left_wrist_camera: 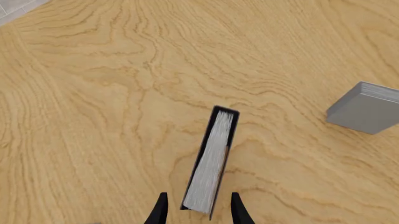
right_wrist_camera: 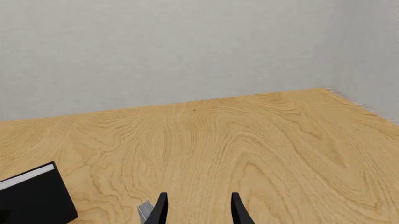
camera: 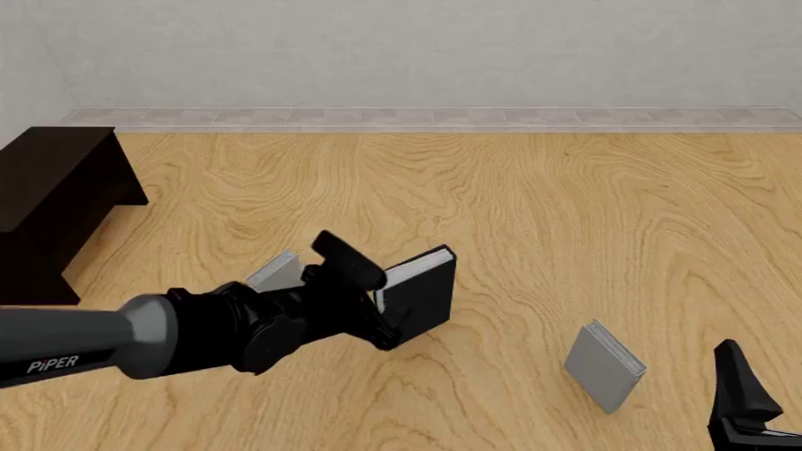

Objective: Pick up the book in the middle and place it on the cabinet shelf.

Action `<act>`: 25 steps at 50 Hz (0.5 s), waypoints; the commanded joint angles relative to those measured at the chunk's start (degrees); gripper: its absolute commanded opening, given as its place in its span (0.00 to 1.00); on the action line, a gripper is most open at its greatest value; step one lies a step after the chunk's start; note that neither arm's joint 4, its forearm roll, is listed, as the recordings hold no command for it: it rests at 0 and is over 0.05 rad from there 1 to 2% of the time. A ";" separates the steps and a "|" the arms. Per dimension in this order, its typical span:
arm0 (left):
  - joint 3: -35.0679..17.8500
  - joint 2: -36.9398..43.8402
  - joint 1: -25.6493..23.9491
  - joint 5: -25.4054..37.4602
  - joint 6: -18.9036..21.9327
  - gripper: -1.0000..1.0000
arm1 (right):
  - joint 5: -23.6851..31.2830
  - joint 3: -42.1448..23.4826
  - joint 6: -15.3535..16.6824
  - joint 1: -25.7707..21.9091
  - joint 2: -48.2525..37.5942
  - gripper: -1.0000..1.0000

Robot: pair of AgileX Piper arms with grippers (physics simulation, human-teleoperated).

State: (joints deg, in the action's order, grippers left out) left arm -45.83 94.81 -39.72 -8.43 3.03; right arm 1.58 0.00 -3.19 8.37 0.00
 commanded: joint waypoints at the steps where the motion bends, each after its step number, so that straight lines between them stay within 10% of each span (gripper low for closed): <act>1: -2.59 1.95 -0.01 1.76 0.69 1.00 | 0.01 0.00 -0.02 0.19 0.00 1.00; 25: -6.17 5.67 -2.20 3.47 0.64 1.00 | -0.12 0.00 0.03 0.09 0.00 1.00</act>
State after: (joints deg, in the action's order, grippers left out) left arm -51.11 98.87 -40.92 -5.25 3.88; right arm 1.48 0.00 -3.20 8.51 0.00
